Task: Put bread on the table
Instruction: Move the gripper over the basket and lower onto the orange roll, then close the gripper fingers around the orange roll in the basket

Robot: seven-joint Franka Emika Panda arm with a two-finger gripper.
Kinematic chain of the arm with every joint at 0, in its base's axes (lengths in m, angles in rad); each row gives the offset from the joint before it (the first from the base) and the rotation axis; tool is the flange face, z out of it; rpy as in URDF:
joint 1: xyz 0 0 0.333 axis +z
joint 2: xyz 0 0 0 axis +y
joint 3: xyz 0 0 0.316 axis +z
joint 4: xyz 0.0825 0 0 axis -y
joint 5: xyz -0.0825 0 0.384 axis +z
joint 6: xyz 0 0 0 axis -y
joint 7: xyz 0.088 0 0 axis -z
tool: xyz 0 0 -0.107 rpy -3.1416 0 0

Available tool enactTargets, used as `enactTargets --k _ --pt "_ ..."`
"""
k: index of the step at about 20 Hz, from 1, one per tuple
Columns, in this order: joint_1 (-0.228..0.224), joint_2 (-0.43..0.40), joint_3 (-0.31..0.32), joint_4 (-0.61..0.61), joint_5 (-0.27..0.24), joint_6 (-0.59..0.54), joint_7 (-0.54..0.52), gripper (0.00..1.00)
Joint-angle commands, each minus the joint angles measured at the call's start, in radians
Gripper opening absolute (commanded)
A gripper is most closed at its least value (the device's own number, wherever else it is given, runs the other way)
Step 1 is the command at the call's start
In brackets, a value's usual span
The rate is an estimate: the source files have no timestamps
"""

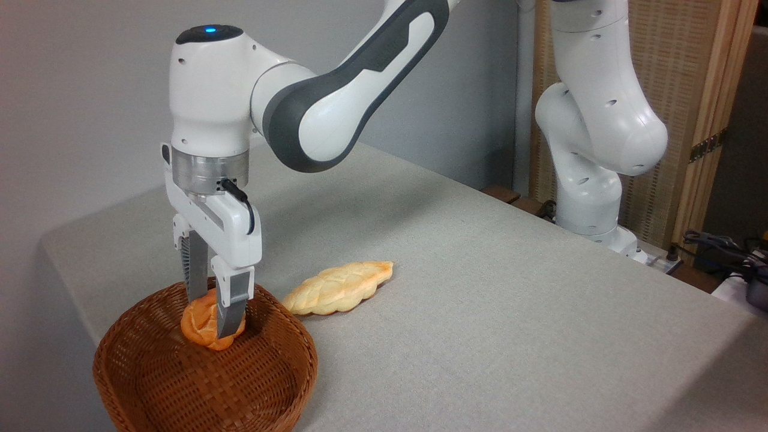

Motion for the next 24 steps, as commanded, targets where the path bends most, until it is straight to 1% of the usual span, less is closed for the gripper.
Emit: enactTargets --k 1,4,5,6,9,10,13,16,20,24 --pt "0.0 0.027 -0.003 0.005 0.008 -0.009 -0.008 1.0" --pt "0.0 0.029 -0.012 0.005 0.004 -0.009 -0.009 1.0" --pt "0.001 0.029 -0.012 0.005 0.004 -0.009 -0.008 0.98" --pt "0.001 0.029 -0.012 0.005 0.004 -0.009 -0.006 0.92" --pt "0.001 0.029 -0.014 0.005 0.004 -0.009 -0.003 0.58" --pt "0.001 0.031 -0.014 0.003 0.004 -0.009 -0.003 0.51" --pt "0.001 0.037 -0.015 0.003 0.004 -0.009 -0.003 0.45" --pt "0.001 0.038 -0.017 0.003 0.004 -0.01 -0.003 0.36" --pt "0.001 0.038 -0.017 0.003 0.003 -0.011 -0.004 0.29" --pt "0.001 0.037 -0.017 0.005 -0.017 -0.011 -0.004 0.29"
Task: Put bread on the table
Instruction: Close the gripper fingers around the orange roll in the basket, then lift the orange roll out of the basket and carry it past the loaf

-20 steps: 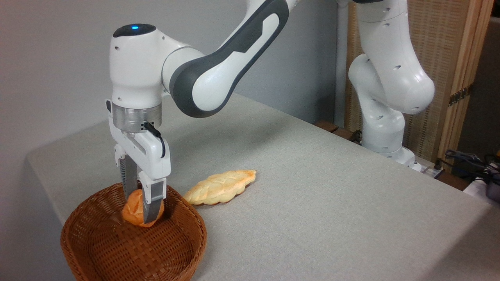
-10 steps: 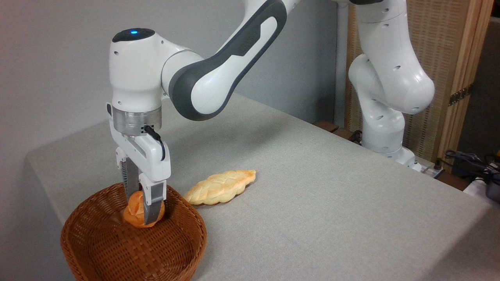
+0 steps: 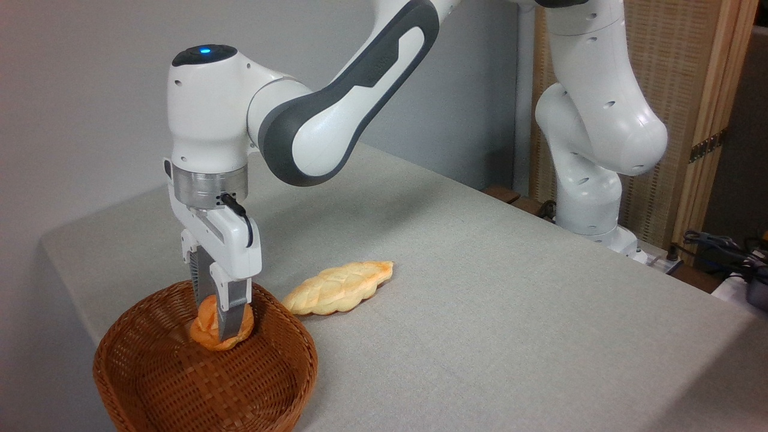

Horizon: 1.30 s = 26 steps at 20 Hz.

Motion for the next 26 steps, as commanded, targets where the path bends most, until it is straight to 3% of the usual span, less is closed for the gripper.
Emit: enactTargets --k 1,12,20,26 --pt "0.004 0.004 -0.002 0.005 -0.016 -0.012 -0.004 0.29" --pt "0.005 -0.022 0.01 0.014 -0.014 -0.014 -0.008 0.3" --pt "0.011 -0.147 0.061 -0.001 -0.016 -0.116 -0.003 0.31" --pt "0.01 -0.294 0.105 -0.136 -0.014 -0.155 0.019 0.33"
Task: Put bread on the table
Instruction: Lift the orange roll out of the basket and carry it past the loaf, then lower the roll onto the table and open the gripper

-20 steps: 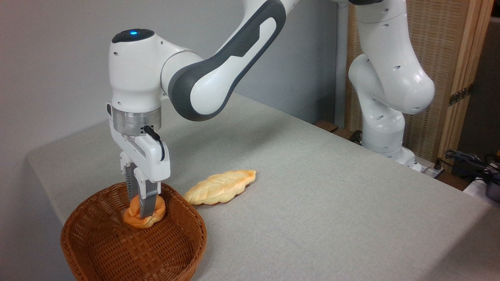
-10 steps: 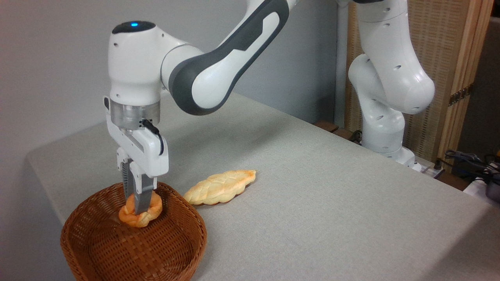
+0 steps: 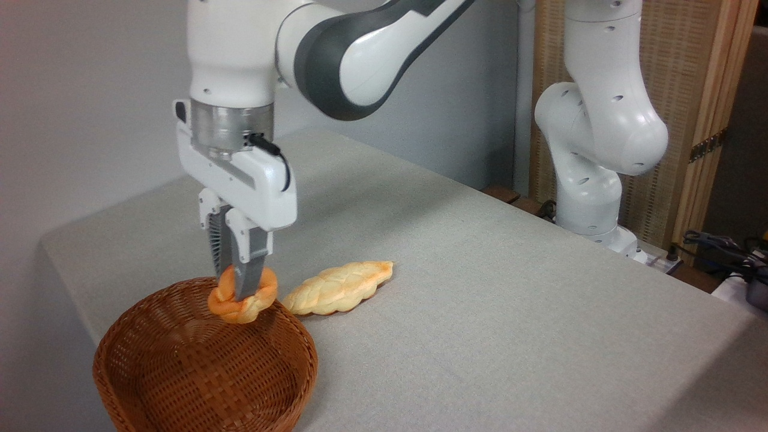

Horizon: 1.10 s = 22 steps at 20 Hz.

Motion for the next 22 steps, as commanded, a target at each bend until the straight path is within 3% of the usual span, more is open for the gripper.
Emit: enactTargets --k 1,4,7,8,9,10,11,22 --pt "-0.007 -0.132 0.033 -0.14 -0.013 -0.004 0.029 0.33" --pt "-0.007 -0.195 0.056 -0.209 -0.013 -0.084 0.086 0.36" --pt "-0.009 -0.211 0.085 -0.226 -0.01 -0.193 0.147 0.38" --pt "-0.009 -0.211 0.085 -0.228 -0.009 -0.207 0.147 0.43" --pt "-0.008 -0.208 0.086 -0.234 -0.009 -0.208 0.143 0.62" --pt "-0.009 -0.202 0.086 -0.237 -0.009 -0.208 0.137 0.95" --pt "-0.011 -0.198 0.086 -0.237 -0.009 -0.208 0.137 1.0" --pt "-0.021 -0.182 0.08 -0.232 -0.009 -0.201 0.137 1.0"
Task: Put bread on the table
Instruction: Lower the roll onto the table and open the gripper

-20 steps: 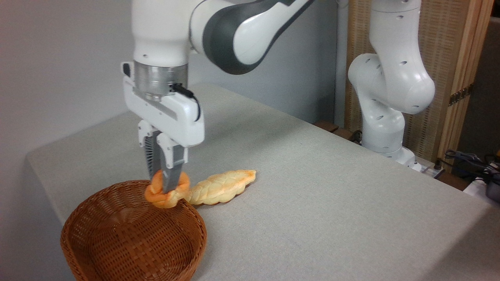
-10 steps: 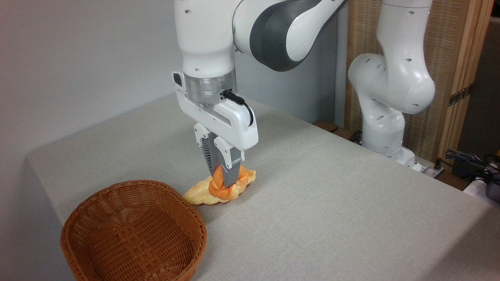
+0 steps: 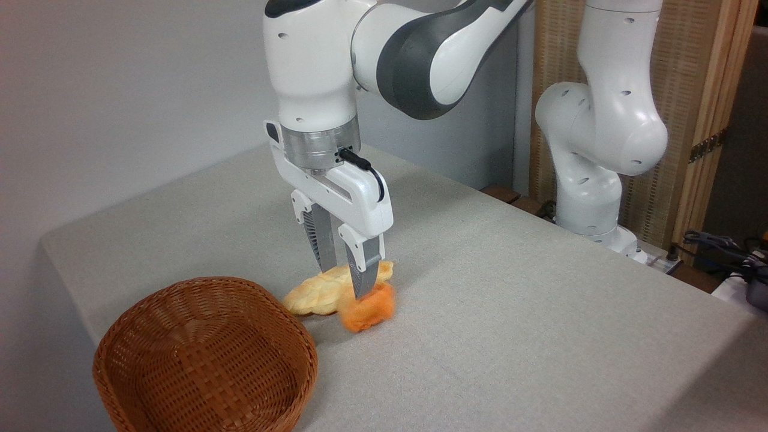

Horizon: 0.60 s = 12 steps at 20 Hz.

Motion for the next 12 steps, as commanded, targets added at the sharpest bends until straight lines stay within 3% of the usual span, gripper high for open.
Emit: enactTargets --k 1,7,12 --pt "-0.005 -0.002 0.004 0.004 -0.009 -0.005 0.01 1.0" --pt "-0.005 -0.002 0.0 0.017 -0.011 0.003 0.015 1.0" --pt "-0.008 -0.002 -0.004 0.124 -0.014 -0.002 -0.026 1.0"
